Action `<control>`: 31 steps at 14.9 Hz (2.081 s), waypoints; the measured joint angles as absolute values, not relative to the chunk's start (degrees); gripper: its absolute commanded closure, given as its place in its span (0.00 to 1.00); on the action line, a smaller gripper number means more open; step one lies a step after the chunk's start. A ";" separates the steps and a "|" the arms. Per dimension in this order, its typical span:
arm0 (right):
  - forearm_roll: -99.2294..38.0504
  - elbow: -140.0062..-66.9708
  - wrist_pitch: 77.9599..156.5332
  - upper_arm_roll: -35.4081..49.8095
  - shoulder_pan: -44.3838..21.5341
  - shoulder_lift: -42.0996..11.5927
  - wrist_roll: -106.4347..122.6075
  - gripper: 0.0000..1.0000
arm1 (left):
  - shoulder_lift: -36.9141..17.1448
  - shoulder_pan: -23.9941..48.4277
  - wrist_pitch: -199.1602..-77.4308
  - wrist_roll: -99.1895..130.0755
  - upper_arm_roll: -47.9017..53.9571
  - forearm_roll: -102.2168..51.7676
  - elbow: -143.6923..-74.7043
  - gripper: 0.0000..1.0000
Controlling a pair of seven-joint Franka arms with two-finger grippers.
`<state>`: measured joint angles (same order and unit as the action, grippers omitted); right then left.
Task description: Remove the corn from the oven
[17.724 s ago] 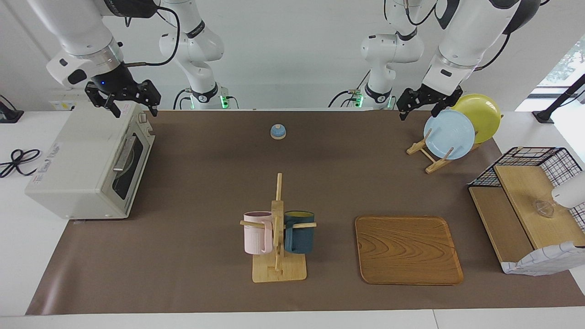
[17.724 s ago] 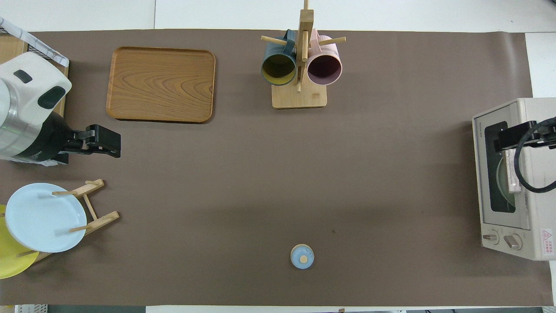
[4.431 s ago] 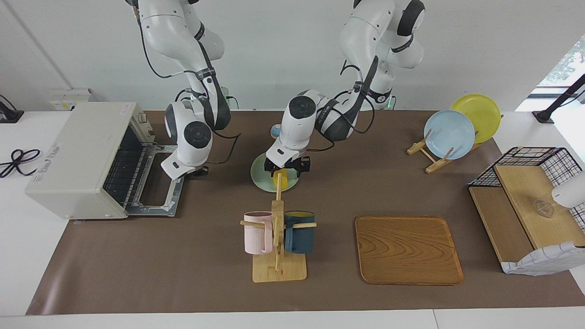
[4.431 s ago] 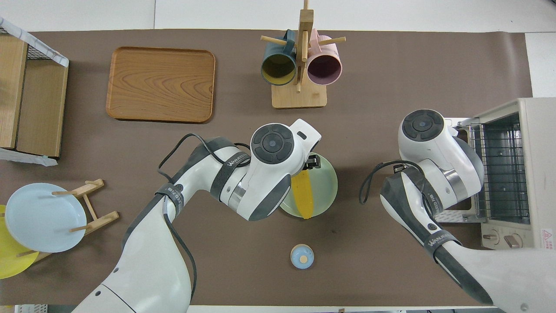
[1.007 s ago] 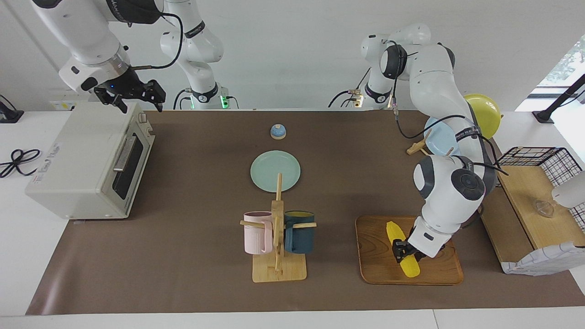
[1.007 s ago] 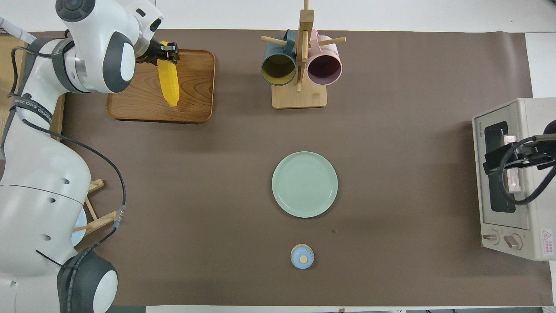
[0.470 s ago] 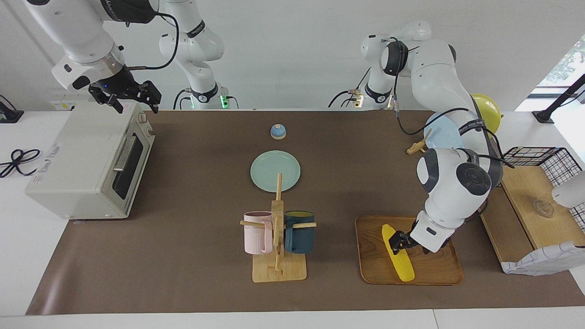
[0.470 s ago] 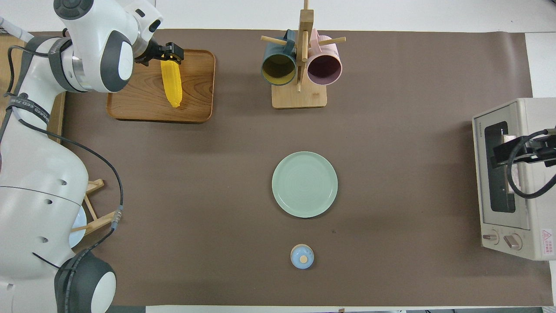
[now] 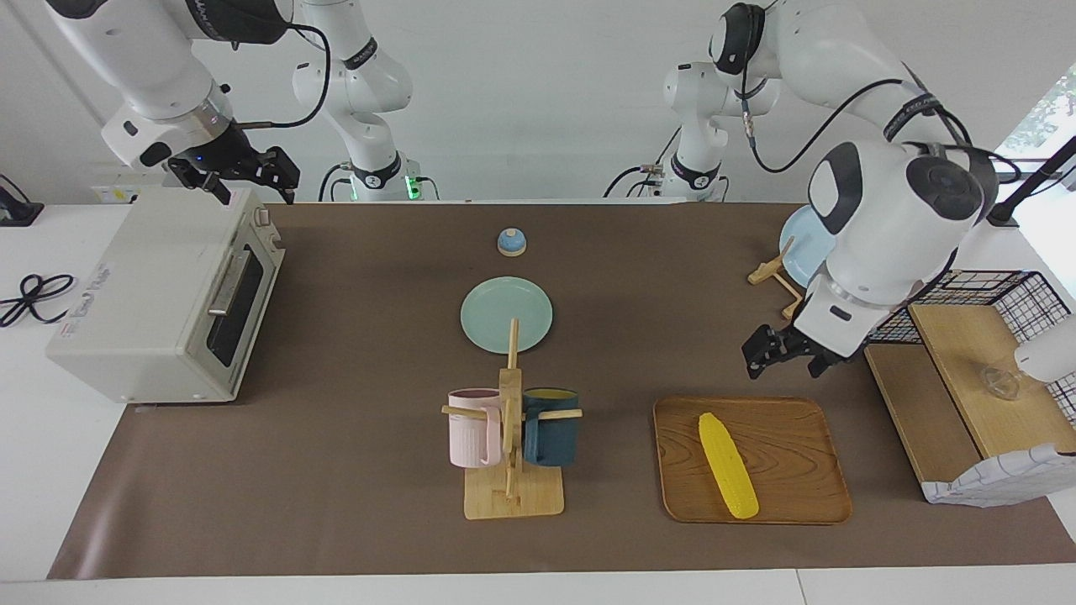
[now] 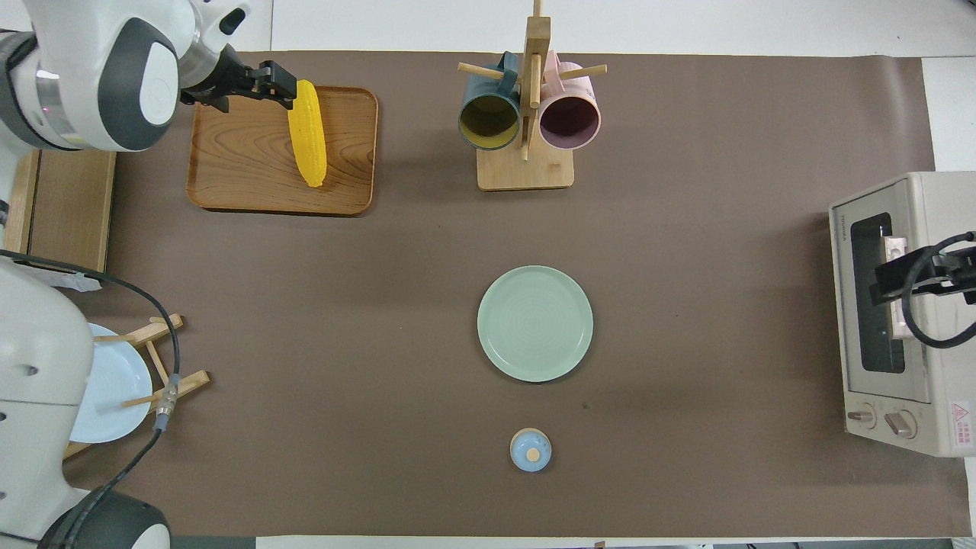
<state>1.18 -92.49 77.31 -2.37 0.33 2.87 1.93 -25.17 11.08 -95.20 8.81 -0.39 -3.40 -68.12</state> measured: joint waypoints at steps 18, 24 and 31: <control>1.25 -91.57 79.97 -4.20 -1.11 2.72 1.80 0.00 | 1.45 7.05 -81.68 14.31 5.61 -3.39 -90.89 0.00; -0.53 -87.10 79.08 -4.92 -0.98 -0.99 1.79 0.00 | 1.44 7.11 -81.55 14.32 4.94 -3.39 -90.62 0.00; -1.05 -86.49 78.90 -4.93 -1.01 -1.37 1.79 0.00 | 1.43 7.16 -81.51 14.32 4.94 -3.39 -90.62 0.00</control>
<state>-1.05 -86.49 78.90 -4.93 -1.01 -1.37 1.79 1.43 7.16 -81.51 14.32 4.94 -3.39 -90.62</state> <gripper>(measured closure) 0.000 0.000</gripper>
